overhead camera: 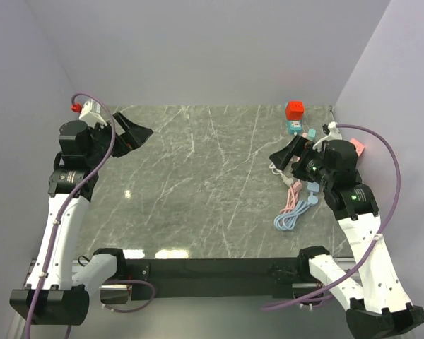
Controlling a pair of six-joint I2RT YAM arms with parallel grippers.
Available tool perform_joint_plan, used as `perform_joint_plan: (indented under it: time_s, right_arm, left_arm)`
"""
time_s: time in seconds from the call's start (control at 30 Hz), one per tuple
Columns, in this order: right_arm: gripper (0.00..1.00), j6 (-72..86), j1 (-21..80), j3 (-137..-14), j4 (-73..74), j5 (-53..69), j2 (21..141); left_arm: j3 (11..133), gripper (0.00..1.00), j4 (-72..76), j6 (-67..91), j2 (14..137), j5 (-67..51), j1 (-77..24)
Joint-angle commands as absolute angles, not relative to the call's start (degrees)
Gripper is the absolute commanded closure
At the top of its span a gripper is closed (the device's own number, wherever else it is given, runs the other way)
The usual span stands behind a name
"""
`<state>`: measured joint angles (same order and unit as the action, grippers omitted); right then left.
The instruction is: Pull the plug off the socket
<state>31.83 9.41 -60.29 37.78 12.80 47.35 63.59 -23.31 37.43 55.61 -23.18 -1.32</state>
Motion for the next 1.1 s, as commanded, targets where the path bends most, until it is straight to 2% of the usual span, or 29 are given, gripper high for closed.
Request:
perform_joint_plan:
  time_s: [0.0, 0.13, 0.17, 0.23, 0.4, 0.63, 0.77, 0.83, 0.93, 1.07]
  right_arm:
    - [0.01, 31.38, 9.67, -60.29, 37.44, 11.60, 46.76]
    - [0.01, 31.11, 9.75, -59.59, 37.44, 8.98, 47.90]
    - [0.01, 31.20, 9.67, -59.50, 37.96, 7.49, 48.25]
    - [0.01, 30.42, 9.67, -59.68, 38.76, 4.50, 49.39]
    - [0.03, 28.84, 9.67, -64.49, 43.50, -8.16, 58.69]
    - [0.06, 28.30, 9.49, -72.24, 41.93, -11.95, 76.78]
    - [0.17, 31.11, 9.40, -77.33, 41.82, -15.63, 87.87]
    - [0.18, 33.22, 9.49, -80.85, 42.89, -17.39, 94.27]
    - [0.20, 36.47, 9.49, -83.67, 45.17, -19.24, 100.09]
    - [0.21, 39.54, 9.32, -81.57, 42.20, -20.82, 103.26]
  left_arm:
    - [65.92, 0.01, -23.56, 38.50, 55.37, -25.13, -1.41]
    - [62.24, 0.01, -17.87, 36.04, 55.81, -32.85, -1.41]
    - [61.44, 0.01, -16.28, 35.60, 56.25, -38.27, -1.41]
    - [59.69, 0.01, -13.98, 35.59, 57.65, -39.72, -1.84]
    - [59.50, 0.01, -14.15, 34.19, 57.84, -36.05, -2.81]
    - [59.07, 0.01, -16.53, 33.40, 56.43, -32.08, -2.81]
    - [57.04, 0.01, -17.31, 34.01, 54.94, -30.85, -2.81]
    - [55.91, 0.01, -17.58, 33.84, 53.71, -30.32, -2.81]
    - [55.28, 0.01, -18.62, 33.14, 52.47, -29.36, -2.81]
    - [55.28, 0.01, -20.21, 31.56, 52.29, -27.07, -2.81]
